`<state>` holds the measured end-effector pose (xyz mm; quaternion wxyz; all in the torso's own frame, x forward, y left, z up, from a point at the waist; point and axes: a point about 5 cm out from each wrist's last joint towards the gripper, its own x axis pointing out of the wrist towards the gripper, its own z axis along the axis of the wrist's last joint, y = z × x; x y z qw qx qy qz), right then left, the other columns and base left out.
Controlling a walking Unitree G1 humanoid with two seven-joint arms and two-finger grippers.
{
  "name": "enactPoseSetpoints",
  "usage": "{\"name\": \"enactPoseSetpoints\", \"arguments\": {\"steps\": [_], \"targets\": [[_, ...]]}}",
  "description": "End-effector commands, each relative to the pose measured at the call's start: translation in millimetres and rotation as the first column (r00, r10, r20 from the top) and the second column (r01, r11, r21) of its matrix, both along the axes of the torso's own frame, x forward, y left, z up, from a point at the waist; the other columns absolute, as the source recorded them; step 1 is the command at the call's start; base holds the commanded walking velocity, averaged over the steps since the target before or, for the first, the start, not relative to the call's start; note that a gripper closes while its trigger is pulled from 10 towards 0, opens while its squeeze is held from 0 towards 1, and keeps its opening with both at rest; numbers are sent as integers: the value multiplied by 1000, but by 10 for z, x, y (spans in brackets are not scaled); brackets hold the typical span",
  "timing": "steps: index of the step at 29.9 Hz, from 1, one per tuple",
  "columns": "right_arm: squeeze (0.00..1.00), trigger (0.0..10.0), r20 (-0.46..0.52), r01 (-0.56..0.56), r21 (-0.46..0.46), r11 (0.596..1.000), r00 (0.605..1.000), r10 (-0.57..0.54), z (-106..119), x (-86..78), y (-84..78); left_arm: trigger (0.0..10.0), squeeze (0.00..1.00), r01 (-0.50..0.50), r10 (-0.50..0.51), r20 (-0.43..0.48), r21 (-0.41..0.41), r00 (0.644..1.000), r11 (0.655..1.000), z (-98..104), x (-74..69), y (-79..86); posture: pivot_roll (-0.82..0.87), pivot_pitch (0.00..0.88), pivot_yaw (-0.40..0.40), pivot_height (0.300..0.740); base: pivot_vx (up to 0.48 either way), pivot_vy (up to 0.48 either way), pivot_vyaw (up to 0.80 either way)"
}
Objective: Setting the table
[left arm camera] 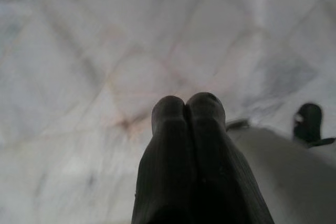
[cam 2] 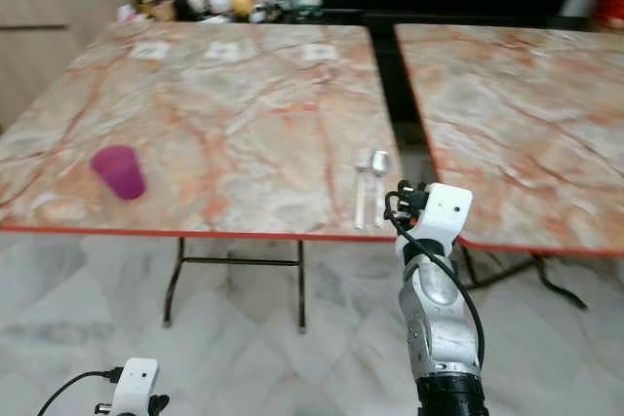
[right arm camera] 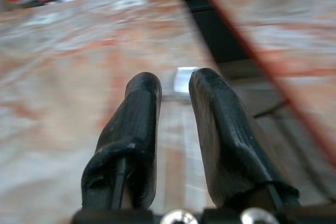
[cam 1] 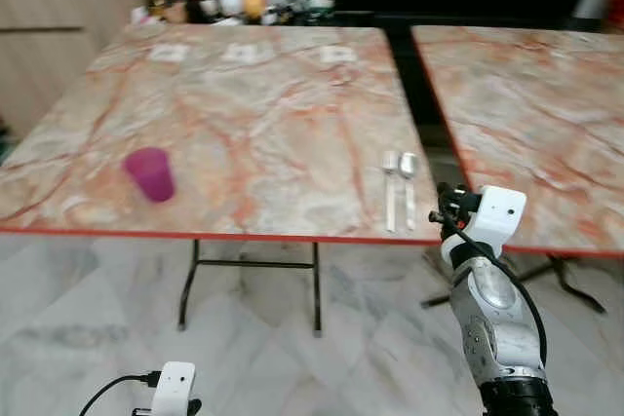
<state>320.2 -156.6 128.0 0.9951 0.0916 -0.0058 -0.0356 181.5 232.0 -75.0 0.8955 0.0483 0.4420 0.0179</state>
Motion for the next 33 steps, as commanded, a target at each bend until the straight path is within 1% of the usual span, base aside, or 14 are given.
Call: {"name": "enactPoseSetpoints", "arguments": {"steps": [1,5,11,15,16,19,20,21,24,26,27,28,30,33], "targets": [[0,10000,8,12,-5,1000,1000,-12,28,-11,-49,10000,0,1,-1,-4,-7,1000,1000,-3,11,-24,18,74,-11,740,281,0,0],[0,10000,8,25,-2,1000,1000,-25,32,-9,-65,10000,0,1,-1,-3,-7,1000,1000,-1,16,-28,19,79,-11,740,277,0,0],[0,10000,-7,56,6,998,998,-56,18,-17,-77,10000,0,6,-6,-4,-2,1000,1000,0,18,-26,19,78,-12,740,0,0,0],[0,10000,-54,130,15,991,990,-129,-33,-18,-165,10000,0,5,-5,-4,-4,1000,1000,-1,18,-28,20,78,-12,740,0,0,0],[0,10000,-78,146,37,989,987,-143,-66,-11,-195,10000,0,5,-5,-4,-4,1000,1000,-1,18,-29,20,78,-12,740,0,0,0],[0,10000,-91,155,42,987,984,-150,-82,-5,-219,10000,0,6,-6,-5,-5,1000,1000,-2,17,-31,24,76,-13,740,0,0,0],[259,10000,-106,156,37,987,983,-151,-99,2,-230,10000,0,7,-7,-6,-6,1000,1000,-2,17,-32,25,76,-13,740,0,0,0],[1000,10000,-143,171,46,984,976,-163,-139,22,-258,10000,0,7,-7,-6,-7,1000,1000,-3,16,-34,27,74,-14,740,0,0,0],[1000,10000,-191,183,86,979,968,-164,-181,69,-276,10000,0,8,-8,-7,-8,1000,1000,-4,15,-35,30,72,-14,740,0,0,0],[976,10000,-214,192,85,978,962,-170,-188,110,-284,10000,0,8,-8,-8,-8,1000,1000,-4,15,-35,31,72,-14,740,0,0,0],[361,10000,-233,189,91,978,959,-164,-204,141,-279,10000,0,9,-9,-8,-8,1000,1000,-4,16,-36,32,71,-14,740,0,0,0],[0,10000,-252,186,100,977,955,-156,-217,178,-272,10000,0,10,-10,-9,-8,1000,1000,-5,17,-38,35,70,-14,740,0,0,0],[0,10000,-255,187,102,977,954,-156,-217,188,-271,10000,0,10,-10,-10,-8,1000,1000,-5,17,-39,36,71,-14,740,0,0,0],[0,10000,-262,185,96,978,953,-155,-195,260,-256,10000,0,9,-9,-10,-8,1000,1000,-5,17,-41,41,66,-14,740,0,0,0]]}}
